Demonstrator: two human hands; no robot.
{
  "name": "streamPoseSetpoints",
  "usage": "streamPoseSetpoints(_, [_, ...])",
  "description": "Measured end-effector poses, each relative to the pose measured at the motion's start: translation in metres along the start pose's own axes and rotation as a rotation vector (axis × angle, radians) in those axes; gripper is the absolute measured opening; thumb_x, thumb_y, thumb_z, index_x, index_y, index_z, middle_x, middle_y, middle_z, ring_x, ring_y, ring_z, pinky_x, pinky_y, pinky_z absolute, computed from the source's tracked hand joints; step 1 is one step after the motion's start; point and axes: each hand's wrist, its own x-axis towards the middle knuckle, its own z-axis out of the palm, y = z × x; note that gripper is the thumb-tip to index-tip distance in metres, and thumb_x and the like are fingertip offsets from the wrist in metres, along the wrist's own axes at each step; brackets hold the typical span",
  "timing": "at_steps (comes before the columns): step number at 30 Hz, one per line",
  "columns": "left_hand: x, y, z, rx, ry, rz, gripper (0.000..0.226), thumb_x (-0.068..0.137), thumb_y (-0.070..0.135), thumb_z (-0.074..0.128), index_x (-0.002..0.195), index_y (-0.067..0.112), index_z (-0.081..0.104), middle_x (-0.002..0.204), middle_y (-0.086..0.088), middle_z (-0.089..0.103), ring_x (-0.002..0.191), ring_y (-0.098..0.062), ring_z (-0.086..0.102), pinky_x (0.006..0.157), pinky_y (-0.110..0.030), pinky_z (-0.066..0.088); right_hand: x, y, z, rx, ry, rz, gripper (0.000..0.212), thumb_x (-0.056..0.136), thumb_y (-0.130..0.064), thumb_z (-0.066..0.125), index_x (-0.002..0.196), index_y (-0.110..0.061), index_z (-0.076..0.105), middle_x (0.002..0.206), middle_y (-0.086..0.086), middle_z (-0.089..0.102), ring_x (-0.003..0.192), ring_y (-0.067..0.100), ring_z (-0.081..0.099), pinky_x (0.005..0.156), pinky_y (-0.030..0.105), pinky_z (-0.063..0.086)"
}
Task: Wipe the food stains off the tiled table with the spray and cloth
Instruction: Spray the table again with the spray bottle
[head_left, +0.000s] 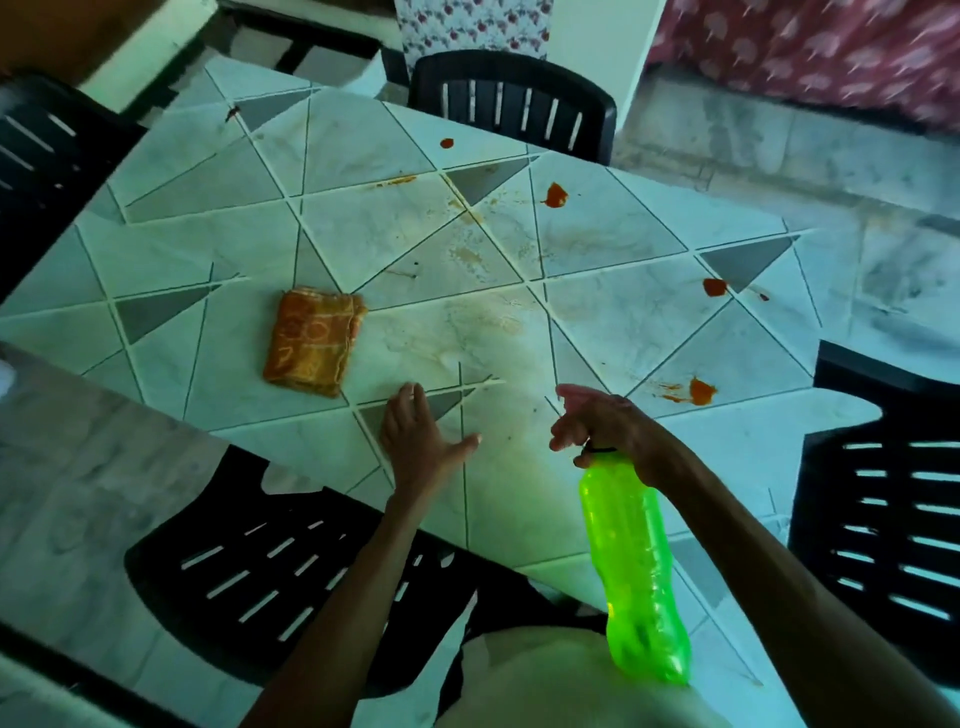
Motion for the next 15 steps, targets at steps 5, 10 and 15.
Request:
streamPoseSetpoints(5, [-0.031, 0.059, 0.022, -0.012, -0.032, 0.127, 0.116, 0.062, 0.071, 0.067, 0.151, 0.006, 0.030, 0.157, -0.016, 0.026, 0.145, -0.036, 0.022, 0.114, -0.049, 0.020, -0.040, 0.035, -0.049, 0.031, 0.146, -0.004, 0.035, 0.099, -0.006, 0.046, 0.132, -0.010, 0.059, 0.078, 0.020, 0.060, 0.058, 0.022, 0.065, 0.047, 0.025, 0.049])
streamPoseSetpoints(10, [-0.064, 0.110, 0.050, 0.006, -0.101, 0.238, 0.115, 0.062, 0.069, 0.069, 0.151, 0.008, 0.029, 0.158, -0.014, 0.023, 0.144, -0.035, 0.020, 0.113, -0.048, 0.021, -0.098, 0.065, -0.097, 0.069, 0.169, -0.026, 0.034, 0.102, -0.007, 0.044, 0.134, -0.012, 0.055, 0.092, 0.020, 0.064, 0.063, 0.011, 0.066, 0.053, 0.027, 0.053])
streamPoseSetpoints(15, [-0.099, 0.148, 0.076, 0.070, -0.150, 0.345, 0.112, 0.065, 0.061, 0.076, 0.150, 0.007, 0.030, 0.159, -0.013, 0.022, 0.144, -0.033, 0.020, 0.113, -0.047, 0.020, -0.139, 0.102, -0.129, 0.068, 0.282, -0.066, 0.043, 0.092, -0.014, 0.052, 0.134, -0.010, 0.058, 0.077, 0.015, 0.060, 0.063, 0.023, 0.059, 0.048, 0.026, 0.048])
